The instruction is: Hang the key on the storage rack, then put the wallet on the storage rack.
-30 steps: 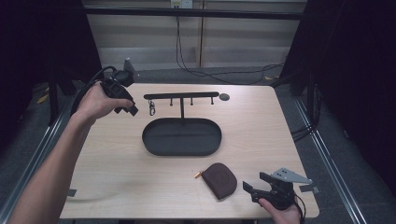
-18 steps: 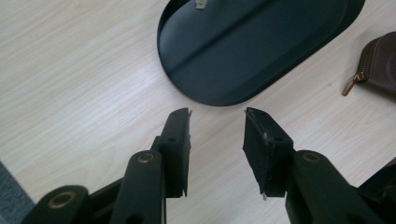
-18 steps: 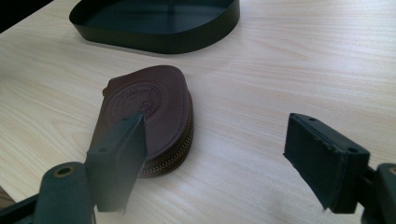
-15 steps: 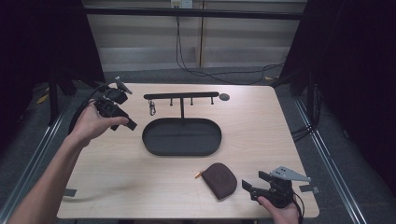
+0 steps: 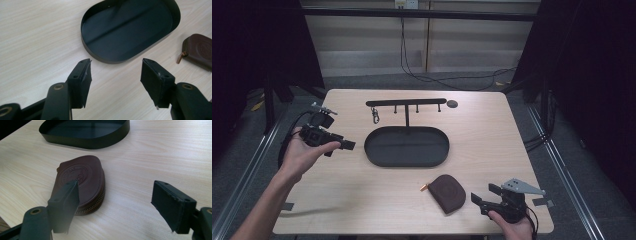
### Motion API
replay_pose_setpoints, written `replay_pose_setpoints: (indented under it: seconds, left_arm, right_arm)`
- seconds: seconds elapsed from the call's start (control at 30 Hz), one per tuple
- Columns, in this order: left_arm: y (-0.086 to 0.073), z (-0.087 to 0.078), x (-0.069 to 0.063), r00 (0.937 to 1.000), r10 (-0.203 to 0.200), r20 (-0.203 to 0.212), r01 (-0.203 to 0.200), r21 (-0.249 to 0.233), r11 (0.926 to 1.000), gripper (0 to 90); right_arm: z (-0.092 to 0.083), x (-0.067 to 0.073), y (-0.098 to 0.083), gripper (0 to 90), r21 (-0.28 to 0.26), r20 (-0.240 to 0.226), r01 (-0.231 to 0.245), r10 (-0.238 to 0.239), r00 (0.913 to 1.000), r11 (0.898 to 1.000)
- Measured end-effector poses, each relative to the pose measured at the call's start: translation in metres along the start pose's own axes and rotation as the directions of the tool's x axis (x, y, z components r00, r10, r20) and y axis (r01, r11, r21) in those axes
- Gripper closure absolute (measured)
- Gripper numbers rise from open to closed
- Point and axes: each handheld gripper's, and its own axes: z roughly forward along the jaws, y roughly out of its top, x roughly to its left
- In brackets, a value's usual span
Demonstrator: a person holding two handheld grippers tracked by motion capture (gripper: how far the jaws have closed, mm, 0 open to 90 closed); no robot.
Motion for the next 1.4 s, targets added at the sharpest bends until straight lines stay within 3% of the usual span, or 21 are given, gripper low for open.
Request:
replay_pose_setpoints:
  seconds: [0.03,0.17,0.27,0.43,0.67,0.93,1.1,1.23,1.27,1.3,1.33,1.4]
  left_arm:
    - [-0.004,0.000,-0.001,0.9998,0.019,0.005,-0.019,0.000,0.9998,41.5]
    - [-0.020,0.004,-0.002,0.9990,0.018,0.041,-0.017,-0.033,0.9993,40.8]
    - [-0.031,0.007,-0.002,1.0000,-0.001,-0.004,0.001,-0.060,0.9982,40.2]
    - [-0.045,0.012,-0.005,0.9999,0.005,-0.011,-0.005,-0.072,0.9974,35.1]
    - [-0.060,0.020,-0.014,0.9994,0.031,0.011,-0.031,-0.042,0.9986,32.3]
    - [-0.085,0.021,-0.026,0.9964,0.075,0.041,-0.071,-0.082,0.9941,27.1]
    - [-0.105,0.020,-0.033,0.9961,0.082,0.033,-0.078,-0.107,0.9911,25.2]
    - [-0.118,0.021,-0.034,0.9987,0.051,0.000,-0.050,-0.125,0.9909,22.9]
    - [-0.122,0.021,-0.035,0.9996,0.019,-0.021,-0.022,-0.148,0.9887,23.4]
    - [-0.122,0.021,-0.035,0.9996,0.019,-0.021,-0.022,-0.148,0.9887,23.8]
    - [-0.129,0.022,-0.032,0.9998,-0.022,-0.001,0.021,-0.166,0.9860,22.6]
    - [-0.136,0.024,-0.031,0.9990,-0.043,0.011,0.044,-0.175,0.9835,22.7]
  right_arm:
    - [0.000,0.000,0.000,22.1,0.000,0.001,-0.004,0.004,1.0000,1.000]
    - [0.001,0.000,0.000,22.4,0.005,-0.002,-0.007,0.007,1.0000,1.000]
    - [0.000,0.000,0.000,22.6,0.004,-0.004,-0.012,0.012,0.9999,1.000]
    - [0.000,-0.001,0.000,23.5,0.006,-0.010,-0.029,0.029,0.9995,1.000]
    - [0.004,-0.003,0.004,23.6,0.021,-0.010,-0.037,0.037,0.9993,0.999]
    - [0.001,-0.003,0.008,23.0,0.034,-0.014,-0.054,0.055,0.9984,0.998]
    - [-0.003,0.000,0.013,21.6,0.044,-0.010,-0.031,0.031,0.9995,0.999]
    - [0.000,0.003,0.017,21.2,0.059,-0.021,-0.018,0.019,0.9996,0.998]
    - [0.001,0.003,0.019,21.1,0.065,-0.022,-0.012,0.013,0.9997,0.998]
    - [0.001,0.003,0.019,21.1,0.065,-0.022,-0.012,0.013,0.9997,0.998]
    - [0.005,0.005,0.022,21.0,0.076,-0.031,0.005,-0.003,0.9995,0.997]
    - [0.007,0.006,0.026,21.1,0.092,-0.042,0.012,-0.008,0.9991,0.996]
